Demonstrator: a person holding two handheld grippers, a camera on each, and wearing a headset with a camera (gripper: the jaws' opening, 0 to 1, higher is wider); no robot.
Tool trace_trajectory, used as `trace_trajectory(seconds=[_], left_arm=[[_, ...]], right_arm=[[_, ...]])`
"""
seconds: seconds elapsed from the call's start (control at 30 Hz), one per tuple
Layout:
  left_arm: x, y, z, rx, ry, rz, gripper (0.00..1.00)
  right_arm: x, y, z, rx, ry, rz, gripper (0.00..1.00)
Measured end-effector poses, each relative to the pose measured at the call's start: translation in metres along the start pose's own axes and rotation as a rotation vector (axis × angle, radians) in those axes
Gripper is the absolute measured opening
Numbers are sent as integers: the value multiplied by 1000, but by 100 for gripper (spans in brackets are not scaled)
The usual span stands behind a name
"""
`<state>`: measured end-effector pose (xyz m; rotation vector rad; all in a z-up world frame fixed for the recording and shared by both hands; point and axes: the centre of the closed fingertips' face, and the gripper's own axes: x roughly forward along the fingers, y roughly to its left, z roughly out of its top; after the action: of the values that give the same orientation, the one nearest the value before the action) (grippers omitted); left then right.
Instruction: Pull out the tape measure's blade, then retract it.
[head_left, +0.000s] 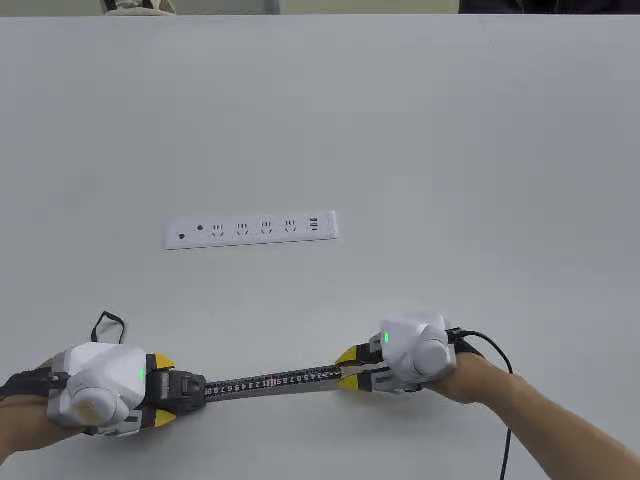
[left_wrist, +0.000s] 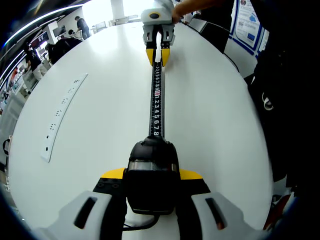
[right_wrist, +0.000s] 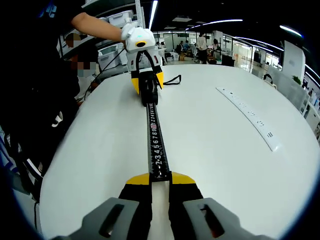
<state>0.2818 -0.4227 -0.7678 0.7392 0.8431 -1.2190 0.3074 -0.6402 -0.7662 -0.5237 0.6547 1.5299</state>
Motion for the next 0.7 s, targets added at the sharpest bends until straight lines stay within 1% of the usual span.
trace_trajectory(seconds=[0.1, 0.37, 0.53, 0.7], left_arm=[[0, 0, -1, 2, 4, 0, 33], [0, 0, 0, 5, 14, -2, 34], [0, 0, -1, 7, 16, -1, 34], [1, 1, -2, 8, 17, -1, 34]], right_arm=[[-7, -2, -8, 5, 11, -10, 9], [-20, -3, -20, 22, 18, -25, 9], [-25, -3, -25, 27, 25, -28, 9], [-25, -2, -27, 28, 30, -29, 9]])
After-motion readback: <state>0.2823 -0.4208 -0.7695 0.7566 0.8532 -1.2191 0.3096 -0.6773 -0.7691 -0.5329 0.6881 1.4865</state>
